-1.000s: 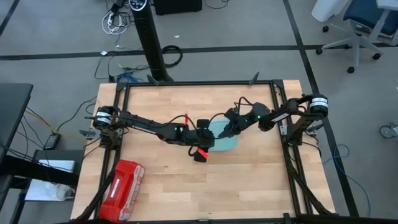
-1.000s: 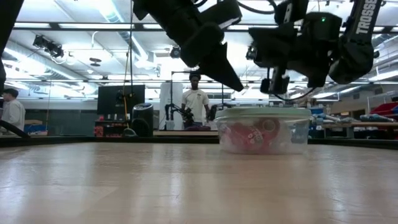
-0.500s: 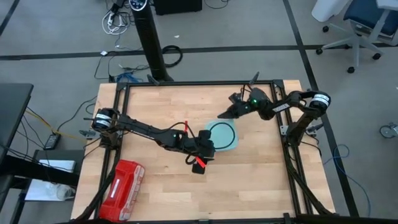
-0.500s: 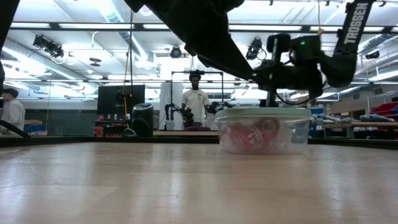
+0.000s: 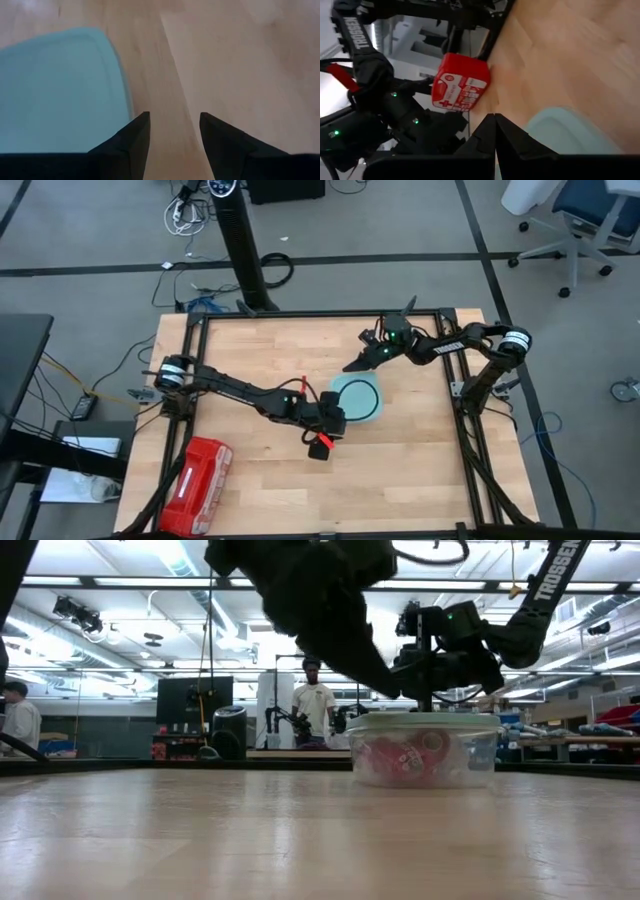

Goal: Roll bandage
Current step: Close the green tupperware

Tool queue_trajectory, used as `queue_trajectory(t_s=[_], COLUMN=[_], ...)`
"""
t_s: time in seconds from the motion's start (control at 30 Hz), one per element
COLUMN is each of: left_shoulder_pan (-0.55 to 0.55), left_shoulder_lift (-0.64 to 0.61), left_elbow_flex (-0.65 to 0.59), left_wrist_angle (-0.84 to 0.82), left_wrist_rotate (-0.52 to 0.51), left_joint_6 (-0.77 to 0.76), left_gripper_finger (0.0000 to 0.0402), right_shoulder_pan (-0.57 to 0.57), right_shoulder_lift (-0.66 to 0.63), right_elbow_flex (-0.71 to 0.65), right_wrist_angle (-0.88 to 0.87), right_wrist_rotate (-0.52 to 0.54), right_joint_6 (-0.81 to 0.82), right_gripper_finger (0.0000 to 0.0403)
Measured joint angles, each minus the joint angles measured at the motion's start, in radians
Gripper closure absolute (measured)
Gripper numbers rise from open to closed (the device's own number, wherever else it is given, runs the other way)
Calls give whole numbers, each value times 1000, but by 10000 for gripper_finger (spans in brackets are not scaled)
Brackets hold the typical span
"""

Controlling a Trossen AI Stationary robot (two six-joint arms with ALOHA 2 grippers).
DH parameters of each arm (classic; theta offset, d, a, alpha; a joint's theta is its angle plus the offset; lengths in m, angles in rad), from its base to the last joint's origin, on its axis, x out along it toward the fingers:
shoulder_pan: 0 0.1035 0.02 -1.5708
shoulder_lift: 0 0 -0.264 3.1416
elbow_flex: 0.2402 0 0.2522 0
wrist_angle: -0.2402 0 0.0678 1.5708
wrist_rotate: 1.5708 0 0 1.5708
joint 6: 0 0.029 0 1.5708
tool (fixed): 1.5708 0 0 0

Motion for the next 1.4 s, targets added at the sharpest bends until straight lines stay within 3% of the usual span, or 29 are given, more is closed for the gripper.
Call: queue_trajectory(t_s=[0.1,0.27,0.4,0.77,1.07,1.4], left_shoulder_pan=[0,-4,-4,3,13,18], left_shoulder_lift=[21,38,60,69,64,-7], left_elbow_flex=[0,0,0,1,2,0], left_wrist_angle=[-2,-3,14,-72,-131,-169], left_wrist_rotate=[-9,-155,-215,-409,-423,-378], left_joint_6=[21,139,208,208,162,115], left_gripper_finger=[225,225,225,225,225,225], right_shoulder_pan=[3,10,28,99,137,17], right_shoulder_lift=[0,0,0,0,-1,-176], right_elbow_flex=[0,0,0,0,-1,-77], right_wrist_angle=[-21,-76,-121,-161,-163,-157], right_wrist_rotate=[5,14,26,5,21,30], right_joint_6=[-12,-33,-43,10,68,40], right_gripper_finger=[400,401,398,399,401,400])
